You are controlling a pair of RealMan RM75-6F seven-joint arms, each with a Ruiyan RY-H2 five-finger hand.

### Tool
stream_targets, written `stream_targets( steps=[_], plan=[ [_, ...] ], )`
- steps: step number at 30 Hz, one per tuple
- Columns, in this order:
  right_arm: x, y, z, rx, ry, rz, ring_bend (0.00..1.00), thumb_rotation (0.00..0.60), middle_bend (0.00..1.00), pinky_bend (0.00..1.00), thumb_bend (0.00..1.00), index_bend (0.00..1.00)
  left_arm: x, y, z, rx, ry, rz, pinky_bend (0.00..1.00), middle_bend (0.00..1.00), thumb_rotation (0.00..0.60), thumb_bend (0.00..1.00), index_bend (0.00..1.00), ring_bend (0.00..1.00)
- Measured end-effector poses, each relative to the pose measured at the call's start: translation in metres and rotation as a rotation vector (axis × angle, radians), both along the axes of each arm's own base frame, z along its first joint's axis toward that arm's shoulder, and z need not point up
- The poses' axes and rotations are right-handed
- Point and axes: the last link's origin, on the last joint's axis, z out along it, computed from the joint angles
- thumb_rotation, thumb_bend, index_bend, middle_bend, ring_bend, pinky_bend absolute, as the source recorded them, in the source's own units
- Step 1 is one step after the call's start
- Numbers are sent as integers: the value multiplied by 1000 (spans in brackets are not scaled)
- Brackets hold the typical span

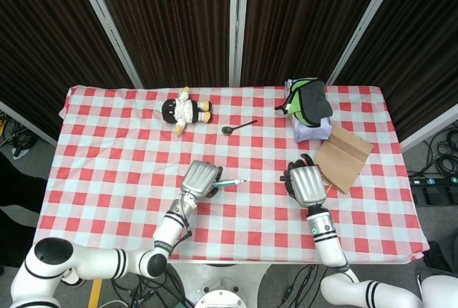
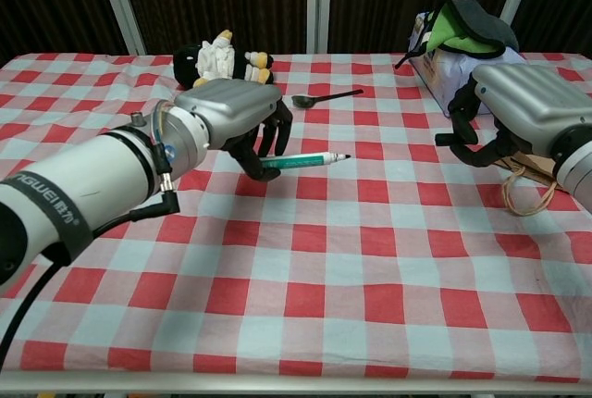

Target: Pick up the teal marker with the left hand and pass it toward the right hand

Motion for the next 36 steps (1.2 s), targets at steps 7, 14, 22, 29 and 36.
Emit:
stream_targets(
  steps=[7, 14, 22, 29, 36],
  plan=[
    [2, -4, -16, 28, -5, -10, 390, 600, 730, 206, 358, 836, -12, 6, -4, 4, 14, -14, 602, 584, 600, 405, 582, 534],
    [1, -6, -27, 75, -1, -29, 242, 600, 508, 71, 145, 567, -21, 7, -4, 2, 26, -12, 570, 522, 600, 230, 471, 479],
    [-2, -6, -24, 120, -5, -65, 87, 600, 352, 21, 26, 342, -27, 10, 2, 22, 15, -3, 474, 441, 600, 167, 422, 383],
    [-1, -4, -12, 90, -17, -56, 86, 600, 345, 20, 26, 333, -25, 10, 12, 54, -16, 5, 453, 436, 600, 157, 423, 379],
    [-7, 6, 18, -1, -38, -39, 55, 600, 303, 20, 26, 317, -27, 9, 46, 194, -84, 22, 317, 351, 600, 159, 412, 276]
  ],
)
